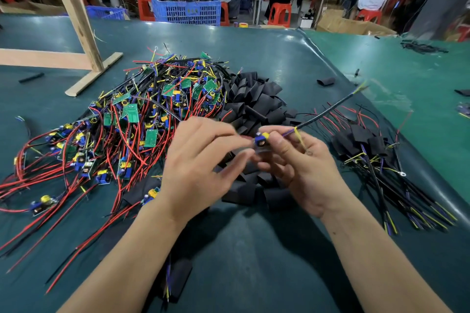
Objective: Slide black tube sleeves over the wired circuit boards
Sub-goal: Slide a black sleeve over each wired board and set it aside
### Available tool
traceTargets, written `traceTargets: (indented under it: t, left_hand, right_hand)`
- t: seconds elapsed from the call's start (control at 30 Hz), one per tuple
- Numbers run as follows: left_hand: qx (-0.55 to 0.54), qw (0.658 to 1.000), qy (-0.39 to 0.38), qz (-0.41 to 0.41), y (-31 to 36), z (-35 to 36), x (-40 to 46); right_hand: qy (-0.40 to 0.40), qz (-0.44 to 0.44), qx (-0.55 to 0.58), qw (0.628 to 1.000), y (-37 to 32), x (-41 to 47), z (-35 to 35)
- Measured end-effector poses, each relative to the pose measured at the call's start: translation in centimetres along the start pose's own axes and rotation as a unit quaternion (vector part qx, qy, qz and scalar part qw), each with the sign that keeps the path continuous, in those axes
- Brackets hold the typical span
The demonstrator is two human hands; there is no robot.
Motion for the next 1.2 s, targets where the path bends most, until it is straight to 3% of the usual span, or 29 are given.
traceTargets:
  t: [0.07,0.17,0.37,0.63,0.77,0.87,0.97,1.2]
  left_hand:
    - [-0.003,1.0,-0.025,-0.012,-0.8,-0.2,-0.1]
    - [-0.052,0.988,-0.138,-0.05,-1.7,1.1,-0.8]
    - [-0.037,0.94,-0.327,-0.092,-2.0,4.5,-3.0]
    - [-0.061,0.906,-0.395,-0.14,-2.8,5.1,-3.6]
    - [-0.142,0.914,-0.33,-0.188,-3.0,3.9,-2.6]
    - [-0.156,0.943,-0.192,-0.221,-4.2,1.6,-1.3]
    - [-0.188,0.941,-0.076,-0.272,-5.4,-0.4,-0.9]
    - [-0.252,0.926,-0.004,-0.281,-5.5,-1.4,-0.7]
  right_hand:
    - [0.047,-0.022,0.008,0.999,-0.7,0.4,-1.1]
    - [0.093,-0.039,0.028,0.994,-1.5,0.6,-2.6]
    - [0.089,-0.048,0.033,0.994,-1.7,0.7,-3.3]
    - [0.099,-0.029,0.047,0.994,-1.4,0.9,-3.8]
    - [0.094,-0.032,0.055,0.994,-1.7,1.0,-3.9]
    - [0.088,-0.056,0.087,0.991,-2.5,1.0,-4.4]
    - [0.073,-0.092,0.103,0.988,-3.6,0.8,-4.8]
    - [0.048,-0.088,0.1,0.99,-3.6,0.8,-4.4]
Point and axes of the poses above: each hand's wrist, its own x-axis towards the middle knuckle, its own z-axis out of the palm, y = z × x, the point moved 7 cm from there along x, towards the middle knuckle, and after that the axes turned 7 degrees about -z, right-handed, at the moved point
